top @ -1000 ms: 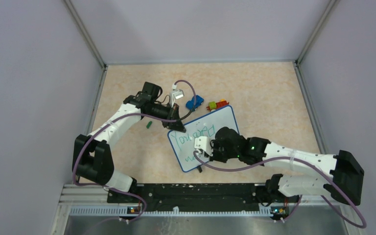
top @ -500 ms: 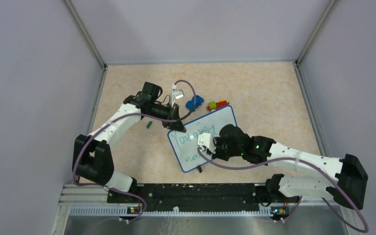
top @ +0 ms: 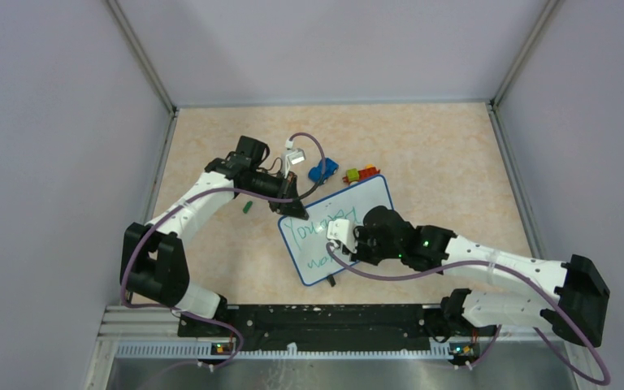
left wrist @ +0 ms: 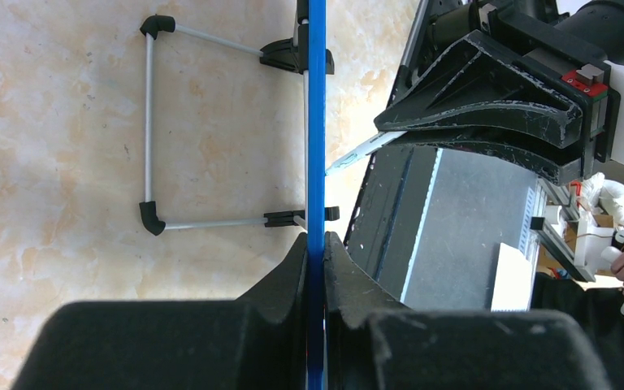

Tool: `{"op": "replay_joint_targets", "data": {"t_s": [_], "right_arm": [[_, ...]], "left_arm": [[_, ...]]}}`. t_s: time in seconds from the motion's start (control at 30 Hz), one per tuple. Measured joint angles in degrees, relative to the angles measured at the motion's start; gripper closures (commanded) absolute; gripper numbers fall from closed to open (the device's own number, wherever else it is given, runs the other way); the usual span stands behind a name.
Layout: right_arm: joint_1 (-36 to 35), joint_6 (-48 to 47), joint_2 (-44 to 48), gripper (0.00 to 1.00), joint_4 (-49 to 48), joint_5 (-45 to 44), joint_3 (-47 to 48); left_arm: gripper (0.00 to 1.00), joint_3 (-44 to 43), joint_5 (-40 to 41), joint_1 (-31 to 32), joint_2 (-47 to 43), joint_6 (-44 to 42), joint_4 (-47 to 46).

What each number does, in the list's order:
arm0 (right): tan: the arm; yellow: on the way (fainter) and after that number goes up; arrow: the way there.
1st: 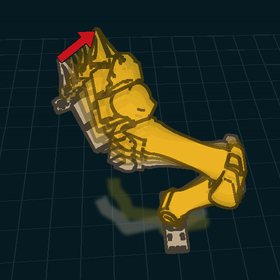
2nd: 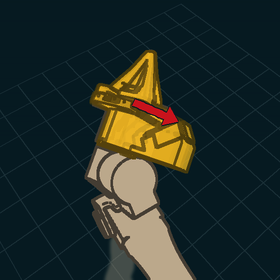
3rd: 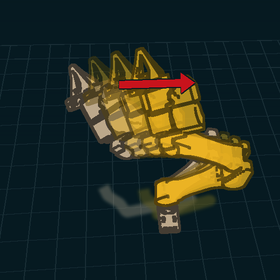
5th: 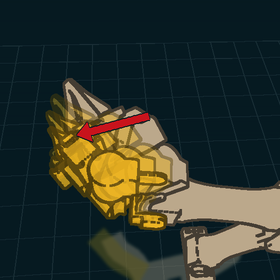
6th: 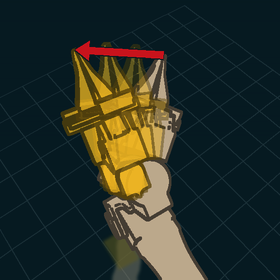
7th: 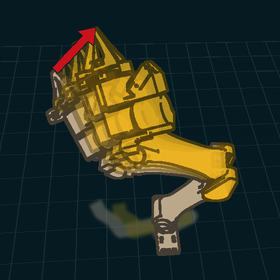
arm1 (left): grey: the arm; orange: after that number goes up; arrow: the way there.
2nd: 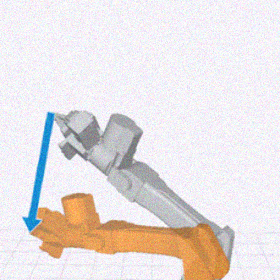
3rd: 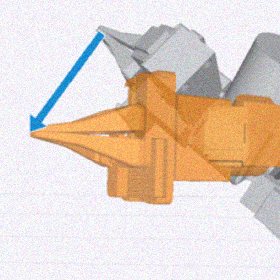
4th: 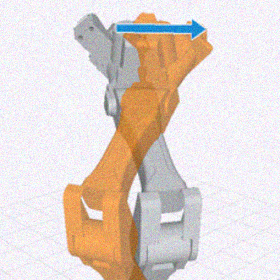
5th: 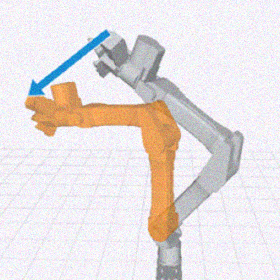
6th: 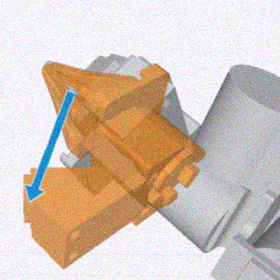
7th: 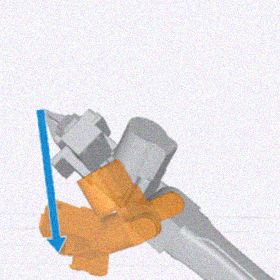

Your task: Write a sentence on the whiteboard

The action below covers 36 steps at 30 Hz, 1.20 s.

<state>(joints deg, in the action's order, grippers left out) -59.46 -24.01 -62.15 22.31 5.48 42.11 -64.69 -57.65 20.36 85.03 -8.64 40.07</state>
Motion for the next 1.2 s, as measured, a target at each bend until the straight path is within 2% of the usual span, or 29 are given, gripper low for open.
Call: {"op": "replay_joint_targets", "data": {"t_s": [1.2], "right_arm": [[0.0, 0.3, -0.3, 1.0, 1.8, 1.7, -2.3]], "left_arm": [[1.0, 0.0, -0.8, -0.1, 0.4, 0.2, -0.1]]}}
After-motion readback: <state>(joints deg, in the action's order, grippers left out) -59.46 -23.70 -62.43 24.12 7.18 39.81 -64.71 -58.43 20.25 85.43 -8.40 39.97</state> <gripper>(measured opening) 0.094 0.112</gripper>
